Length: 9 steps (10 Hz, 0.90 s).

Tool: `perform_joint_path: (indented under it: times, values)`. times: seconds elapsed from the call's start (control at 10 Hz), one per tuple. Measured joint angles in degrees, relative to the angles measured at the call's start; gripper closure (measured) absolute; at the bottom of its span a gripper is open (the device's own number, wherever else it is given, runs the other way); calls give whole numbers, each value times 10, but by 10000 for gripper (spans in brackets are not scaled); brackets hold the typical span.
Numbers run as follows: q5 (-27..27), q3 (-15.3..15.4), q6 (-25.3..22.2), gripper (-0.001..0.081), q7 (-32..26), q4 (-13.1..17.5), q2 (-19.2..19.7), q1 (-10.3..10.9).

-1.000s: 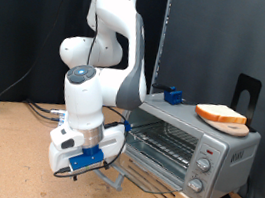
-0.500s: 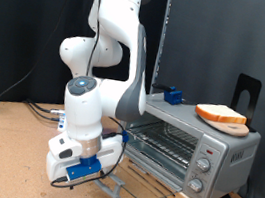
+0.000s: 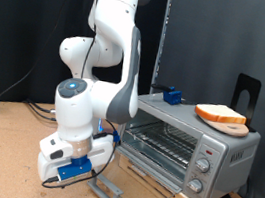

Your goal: Make a piece of toast with the oven

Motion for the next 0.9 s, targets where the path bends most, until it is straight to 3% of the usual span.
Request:
perform_joint_path:
  times: [0.5, 0.7, 0.9]
  values:
    - [-21, -32, -95, -1, -45, -3, -82, -22]
    - [-9, -29, -112, -1, -56, -1, -82, -22]
    - [28, -29, -226, -1, -99, 17, -102, -27]
